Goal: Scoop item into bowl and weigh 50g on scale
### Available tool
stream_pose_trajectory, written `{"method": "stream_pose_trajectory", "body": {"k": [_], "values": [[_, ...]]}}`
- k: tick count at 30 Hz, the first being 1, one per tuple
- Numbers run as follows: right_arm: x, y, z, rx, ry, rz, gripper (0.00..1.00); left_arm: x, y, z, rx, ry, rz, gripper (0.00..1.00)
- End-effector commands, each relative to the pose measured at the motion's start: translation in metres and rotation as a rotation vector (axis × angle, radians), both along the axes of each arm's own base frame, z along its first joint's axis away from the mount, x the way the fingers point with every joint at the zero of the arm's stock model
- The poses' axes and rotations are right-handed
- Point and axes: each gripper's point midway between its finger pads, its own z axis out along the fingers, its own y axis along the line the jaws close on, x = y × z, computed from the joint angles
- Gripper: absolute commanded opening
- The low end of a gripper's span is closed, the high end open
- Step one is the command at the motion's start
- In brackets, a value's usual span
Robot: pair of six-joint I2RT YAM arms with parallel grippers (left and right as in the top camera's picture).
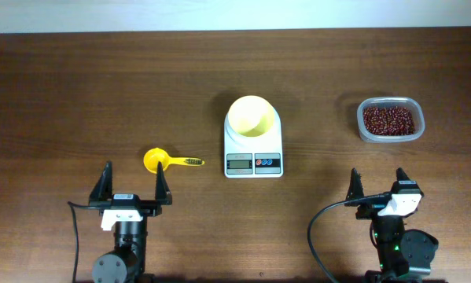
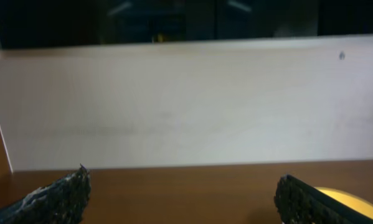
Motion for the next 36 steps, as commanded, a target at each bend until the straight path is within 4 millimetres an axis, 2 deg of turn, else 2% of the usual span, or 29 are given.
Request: {"method": "stream_pose_trajectory", "body": {"k": [1,8,11,14,16,19,21,23,24,27,32,36], "values": [[0.000,-0.002,-0.003,0.003,0.002,-0.012,0.99,-0.004,0.007,0.013,0.000,-0.057,0.040,0.99],[0.000,-0.002,-0.003,0.003,0.002,-0.012,0.99,-0.013,0.020,0.046,-0.030,-0.123,0.109,0.99],[0.000,-0.002,-0.003,0.003,0.002,-0.012,0.99,-0.010,0.035,0.066,-0.059,-0.121,0.194,0.99],[0.000,-0.002,-0.003,0.003,0.002,-0.012,0.99,0.012,0.037,0.080,-0.055,-0.051,0.216,0.99],[0.000,-0.002,-0.003,0.003,0.002,-0.012,0.99,0.037,0.033,0.084,-0.039,0.019,0.202,0.99],[0.000,-0.002,-0.003,0.003,0.002,-0.012,0.99,0.080,0.013,0.087,0.002,0.140,0.107,0.99],[0.000,-0.002,-0.003,0.003,0.002,-0.012,0.99,0.109,-0.005,0.082,0.030,0.268,0.013,0.99],[0.000,-0.002,-0.003,0.003,0.002,-0.012,0.99,0.127,-0.028,0.064,0.050,0.428,-0.120,0.99],[0.000,-0.002,-0.003,0.003,0.002,-0.012,0.99,0.130,-0.040,0.050,0.052,0.503,-0.190,0.99],[0.000,-0.002,-0.003,0.003,0.002,-0.012,0.99,0.127,-0.043,0.022,0.048,0.615,-0.211,0.99],[0.000,-0.002,-0.003,0.003,0.002,-0.012,0.99,0.124,-0.045,0.016,0.046,0.639,-0.222,0.99],[0.000,-0.002,-0.003,0.003,0.002,-0.012,0.99,0.128,-0.046,0.027,0.048,0.592,-0.225,0.99]]}}
